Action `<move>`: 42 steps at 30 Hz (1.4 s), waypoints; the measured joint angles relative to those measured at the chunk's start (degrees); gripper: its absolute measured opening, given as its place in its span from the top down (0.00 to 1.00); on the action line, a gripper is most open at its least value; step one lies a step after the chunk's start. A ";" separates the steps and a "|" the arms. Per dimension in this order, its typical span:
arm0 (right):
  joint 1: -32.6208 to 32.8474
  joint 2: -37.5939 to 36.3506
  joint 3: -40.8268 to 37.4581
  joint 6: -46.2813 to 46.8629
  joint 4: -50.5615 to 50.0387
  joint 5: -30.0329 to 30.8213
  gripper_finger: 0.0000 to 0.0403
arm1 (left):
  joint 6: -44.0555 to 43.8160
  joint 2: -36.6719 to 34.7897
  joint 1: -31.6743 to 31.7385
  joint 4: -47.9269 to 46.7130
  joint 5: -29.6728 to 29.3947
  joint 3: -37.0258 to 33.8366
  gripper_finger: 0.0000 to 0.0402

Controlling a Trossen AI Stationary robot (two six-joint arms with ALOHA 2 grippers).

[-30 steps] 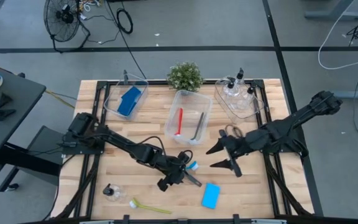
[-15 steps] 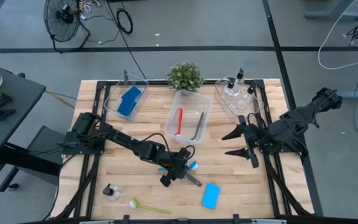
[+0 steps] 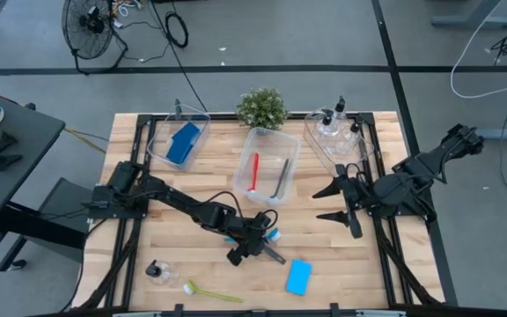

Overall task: Pick & Place Kitchen Sink Supplies
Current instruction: Put the gray dish brush into the transparent container

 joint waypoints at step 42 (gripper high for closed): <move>0.00 0.36 0.00 0.01 -0.63 1.27 0.36 | -3.46 4.36 0.00 -1.95 -1.55 0.02 0.83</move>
